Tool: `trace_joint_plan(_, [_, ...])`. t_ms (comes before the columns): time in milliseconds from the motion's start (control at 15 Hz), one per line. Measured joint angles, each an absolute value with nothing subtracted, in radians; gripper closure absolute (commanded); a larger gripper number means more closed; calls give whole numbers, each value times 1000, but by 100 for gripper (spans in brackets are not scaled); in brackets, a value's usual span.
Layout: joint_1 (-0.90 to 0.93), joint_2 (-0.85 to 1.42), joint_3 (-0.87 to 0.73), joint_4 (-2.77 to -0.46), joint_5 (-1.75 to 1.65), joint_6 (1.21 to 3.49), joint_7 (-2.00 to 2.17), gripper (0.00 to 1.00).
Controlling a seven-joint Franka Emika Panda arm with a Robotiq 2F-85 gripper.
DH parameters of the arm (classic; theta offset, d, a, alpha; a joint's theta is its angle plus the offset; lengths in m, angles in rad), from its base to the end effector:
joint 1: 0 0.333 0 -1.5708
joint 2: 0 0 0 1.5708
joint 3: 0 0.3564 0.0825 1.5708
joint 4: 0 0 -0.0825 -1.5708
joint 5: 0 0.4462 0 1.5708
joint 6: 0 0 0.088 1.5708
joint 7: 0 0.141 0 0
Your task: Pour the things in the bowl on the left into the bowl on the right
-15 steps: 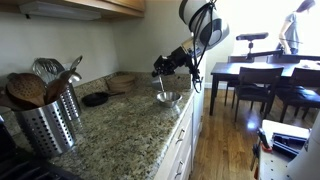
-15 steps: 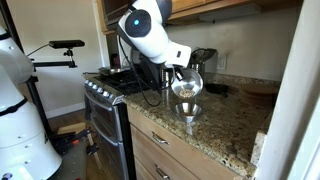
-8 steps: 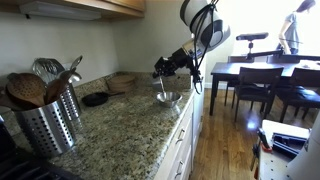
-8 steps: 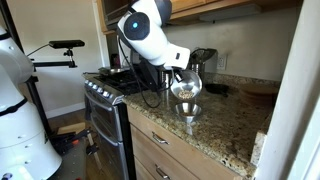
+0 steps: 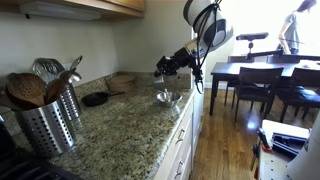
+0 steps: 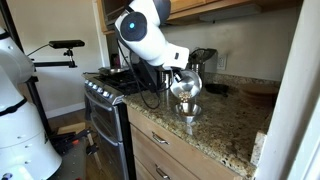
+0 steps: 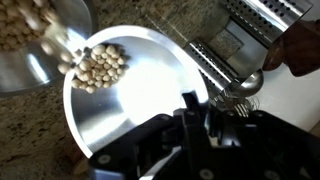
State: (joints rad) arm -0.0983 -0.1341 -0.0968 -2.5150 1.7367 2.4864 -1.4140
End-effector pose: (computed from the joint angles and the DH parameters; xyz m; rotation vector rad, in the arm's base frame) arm 0.5108 -0.0840 0.3128 -2.2506 0.2829 -0.9993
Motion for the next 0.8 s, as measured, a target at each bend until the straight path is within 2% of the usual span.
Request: trace_joint_plan(800, [-115,-150,-102,-2535,1763,2437,-1467,96])
